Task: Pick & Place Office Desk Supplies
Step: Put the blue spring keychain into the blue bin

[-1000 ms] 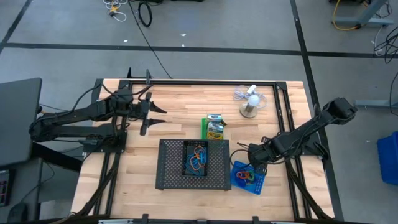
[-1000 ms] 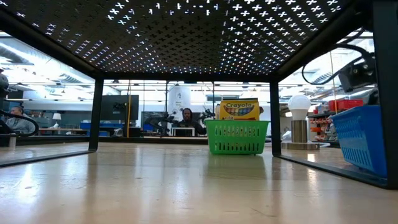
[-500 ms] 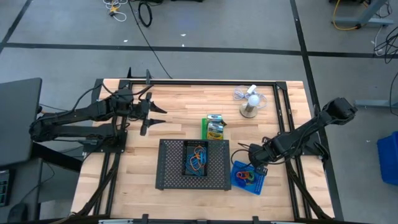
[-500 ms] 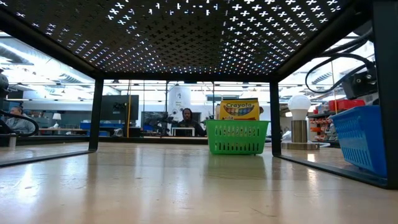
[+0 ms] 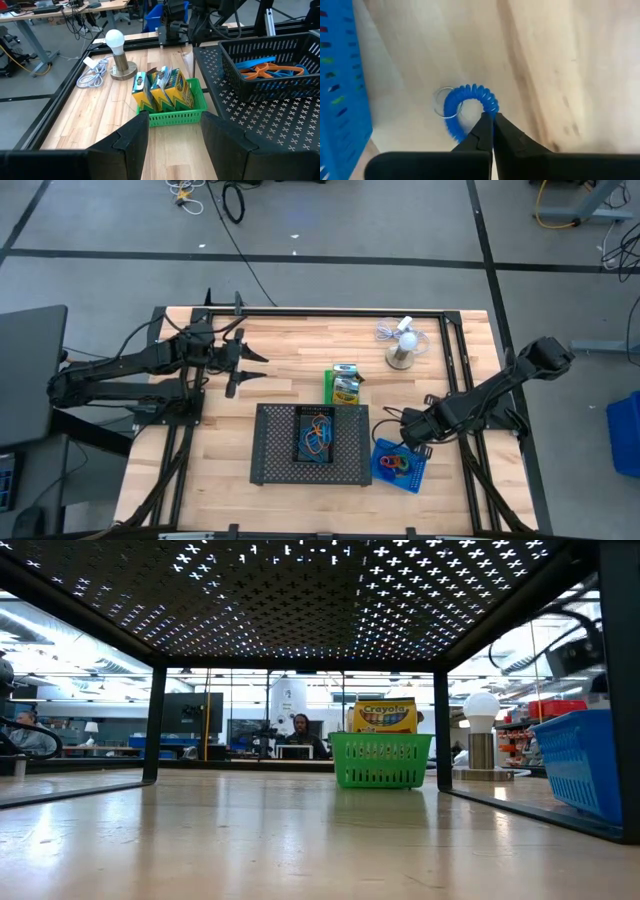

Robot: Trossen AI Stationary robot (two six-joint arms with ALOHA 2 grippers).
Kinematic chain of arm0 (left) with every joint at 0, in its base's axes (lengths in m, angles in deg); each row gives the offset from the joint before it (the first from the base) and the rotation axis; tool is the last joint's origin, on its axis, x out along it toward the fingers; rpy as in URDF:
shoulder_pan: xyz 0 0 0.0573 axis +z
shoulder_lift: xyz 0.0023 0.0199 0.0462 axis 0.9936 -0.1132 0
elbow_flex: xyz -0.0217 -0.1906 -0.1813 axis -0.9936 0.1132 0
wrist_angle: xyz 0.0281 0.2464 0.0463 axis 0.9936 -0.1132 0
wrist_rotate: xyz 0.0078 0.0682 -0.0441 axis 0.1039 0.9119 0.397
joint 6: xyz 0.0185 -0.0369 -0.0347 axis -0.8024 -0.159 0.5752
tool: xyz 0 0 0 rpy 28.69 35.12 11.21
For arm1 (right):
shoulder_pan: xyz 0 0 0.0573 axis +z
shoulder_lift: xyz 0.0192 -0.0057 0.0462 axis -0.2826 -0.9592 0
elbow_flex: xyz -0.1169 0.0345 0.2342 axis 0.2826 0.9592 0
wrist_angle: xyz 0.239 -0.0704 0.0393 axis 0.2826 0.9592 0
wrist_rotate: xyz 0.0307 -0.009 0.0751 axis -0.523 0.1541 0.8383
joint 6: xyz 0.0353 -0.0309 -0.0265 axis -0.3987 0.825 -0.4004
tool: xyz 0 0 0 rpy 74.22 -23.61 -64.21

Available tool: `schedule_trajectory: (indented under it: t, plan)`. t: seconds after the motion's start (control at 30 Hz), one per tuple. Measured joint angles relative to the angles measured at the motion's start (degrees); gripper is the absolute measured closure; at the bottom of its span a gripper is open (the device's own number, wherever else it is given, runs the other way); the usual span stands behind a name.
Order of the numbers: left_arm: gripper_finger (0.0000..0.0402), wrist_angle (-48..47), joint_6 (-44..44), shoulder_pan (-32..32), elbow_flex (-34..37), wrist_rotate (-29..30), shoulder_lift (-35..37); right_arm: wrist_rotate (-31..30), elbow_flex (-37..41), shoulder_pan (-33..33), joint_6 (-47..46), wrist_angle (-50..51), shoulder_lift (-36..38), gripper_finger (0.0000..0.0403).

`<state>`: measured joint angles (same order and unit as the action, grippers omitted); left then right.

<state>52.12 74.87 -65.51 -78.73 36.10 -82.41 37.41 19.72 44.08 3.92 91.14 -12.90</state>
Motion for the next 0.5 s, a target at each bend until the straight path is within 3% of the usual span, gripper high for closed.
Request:
schedule_trajectory:
  t: [0.33,0.5]
  plan:
    - [0.0214,0.0,0.0,0.0,0.0,0.0,0.0,-4.2,-13.5,0.0,3.0,15.5,0.0,0.0403]
    - [0.0214,0.0,0.0,0.0,0.0,0.0,0.0,-4.4,-19.9,0.1,6.1,17.1,0.0,0.0403]
